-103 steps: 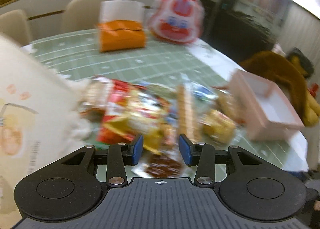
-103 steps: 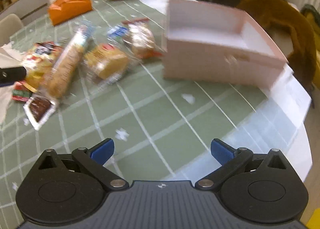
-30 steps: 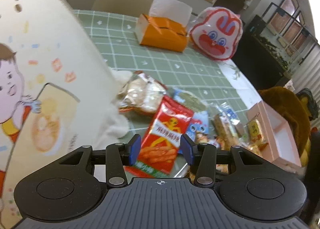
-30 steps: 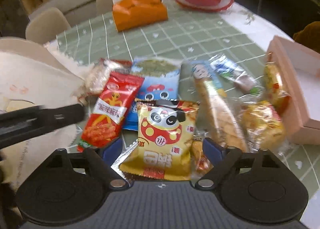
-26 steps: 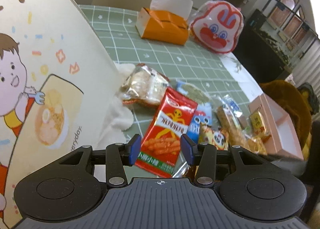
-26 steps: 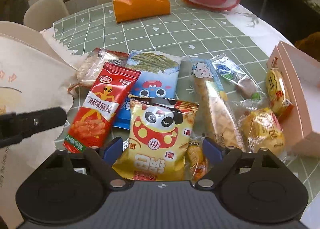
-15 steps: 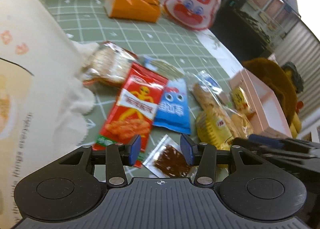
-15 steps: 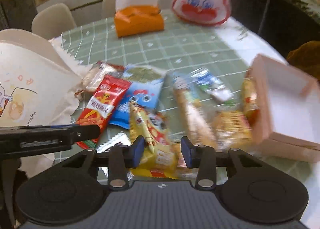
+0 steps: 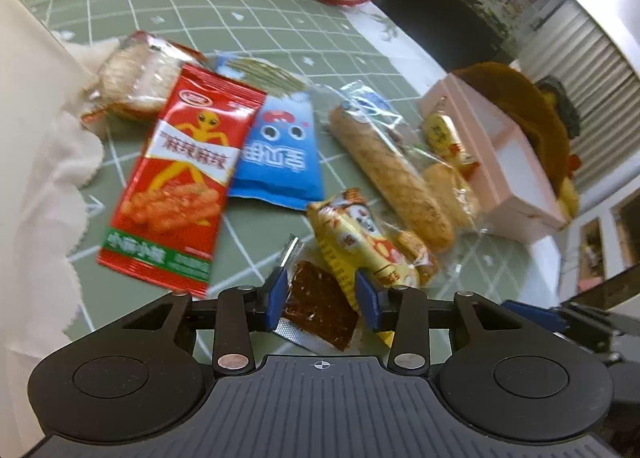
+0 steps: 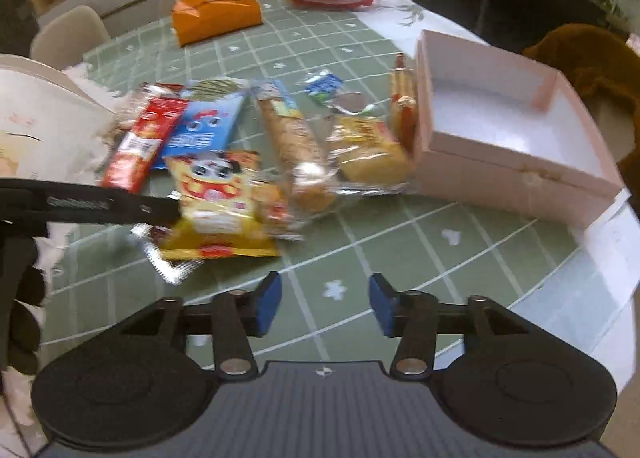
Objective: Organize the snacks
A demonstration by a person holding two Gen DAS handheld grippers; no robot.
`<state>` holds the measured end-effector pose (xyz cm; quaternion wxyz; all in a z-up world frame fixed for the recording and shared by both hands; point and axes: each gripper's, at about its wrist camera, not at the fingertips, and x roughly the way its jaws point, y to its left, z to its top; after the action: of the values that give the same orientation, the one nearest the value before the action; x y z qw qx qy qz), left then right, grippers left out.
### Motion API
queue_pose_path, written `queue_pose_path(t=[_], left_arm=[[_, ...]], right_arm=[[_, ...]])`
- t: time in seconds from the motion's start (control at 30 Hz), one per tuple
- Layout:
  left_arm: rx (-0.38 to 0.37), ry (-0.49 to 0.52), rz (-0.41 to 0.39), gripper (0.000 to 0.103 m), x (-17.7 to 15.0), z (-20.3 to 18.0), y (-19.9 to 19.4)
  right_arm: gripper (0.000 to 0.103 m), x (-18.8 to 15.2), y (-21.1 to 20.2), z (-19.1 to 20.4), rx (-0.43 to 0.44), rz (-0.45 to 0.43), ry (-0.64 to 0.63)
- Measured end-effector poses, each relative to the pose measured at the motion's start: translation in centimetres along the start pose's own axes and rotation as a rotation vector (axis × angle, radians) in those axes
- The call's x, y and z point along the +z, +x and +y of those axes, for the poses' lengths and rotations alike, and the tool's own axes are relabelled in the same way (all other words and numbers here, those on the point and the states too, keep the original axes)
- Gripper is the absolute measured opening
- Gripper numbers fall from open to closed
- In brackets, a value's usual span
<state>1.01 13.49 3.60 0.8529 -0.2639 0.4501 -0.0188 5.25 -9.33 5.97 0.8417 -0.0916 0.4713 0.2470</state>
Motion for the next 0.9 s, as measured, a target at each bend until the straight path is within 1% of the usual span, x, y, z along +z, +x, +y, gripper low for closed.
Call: queue_pose_path(t=[0.03, 0.07, 0.13, 0.23, 0.3, 0.33, 0.37, 0.4, 0.43, 0.5, 0.53, 0.57, 0.63, 0.77, 0.9], left_arm=[[-0.006, -0.016, -0.014, 0.043, 0.1, 0.2, -0.5], [0.001, -0.029, -0.039, 0.043, 0.3, 0.3, -1.0], [0.03, -0.046, -0.087, 0.043, 0.7, 0.7, -2.2], [0.055, -0.098, -0.14, 0.043, 1.0, 1.4, -3.7], [0.063, -0.121, -0.146, 0.043, 0.8, 2.0, -4.1], [0.07, -0.124, -0.141, 0.043, 0.7, 2.2, -4.2], [0.075, -0.127, -0.134, 0.043, 0.4, 2.4, -4.1], [0.079, -0.131, -0.127, 0.043, 0.2, 2.5, -4.0], [0.08, -0.138, -0.121, 0.043, -0.1, 2.7, -3.9], [0.077, -0.15, -0.118, 0.043, -0.6, 3.2, -3.9], [0.076, -0.156, -0.119, 0.043, -0.7, 3.4, -4.0], [0.075, -0.16, -0.119, 0.043, -0.7, 3.6, -3.9], [0.066, -0.161, -0.114, 0.043, -0.7, 3.7, -3.7], [0.035, -0.127, -0.103, 0.043, -0.8, 2.7, -3.1], [0.05, -0.042, -0.092, 0.043, -0.6, 1.0, -1.7]], right_arm=[[0.071, 0.1, -0.1, 0.4, 0.019, -0.008, -0.006], [0.075, 0.3, -0.1, 1.0, 0.036, -0.015, -0.013], [0.078, 1.1, 0.4, 2.2, 0.064, -0.018, -0.022], [0.079, 2.6, 2.4, 3.6, 0.081, -0.001, -0.016], [0.081, 3.7, 4.7, 4.4, 0.073, 0.036, -0.001], [0.085, 4.1, 5.7, 4.6, 0.057, 0.053, 0.003], [0.087, 4.5, 6.8, 4.9, 0.034, 0.06, -0.001], [0.087, 4.8, 7.7, 5.2, 0.027, 0.076, -0.011], [0.089, 5.0, 8.2, 5.5, 0.019, 0.076, -0.025], [0.081, 5.4, 8.3, 5.8, 0.015, 0.073, -0.038], [0.068, 5.5, 7.9, 5.7, 0.024, 0.078, -0.034], [0.061, 5.4, 7.5, 5.6, 0.033, 0.079, -0.037], [0.053, 5.3, 6.0, 5.4, 0.052, 0.065, -0.054], [0.052, 4.6, 2.3, 3.5, 0.064, 0.009, -0.038], [0.052, 3.0, 0.1, 1.1, 0.018, -0.02, -0.015]])
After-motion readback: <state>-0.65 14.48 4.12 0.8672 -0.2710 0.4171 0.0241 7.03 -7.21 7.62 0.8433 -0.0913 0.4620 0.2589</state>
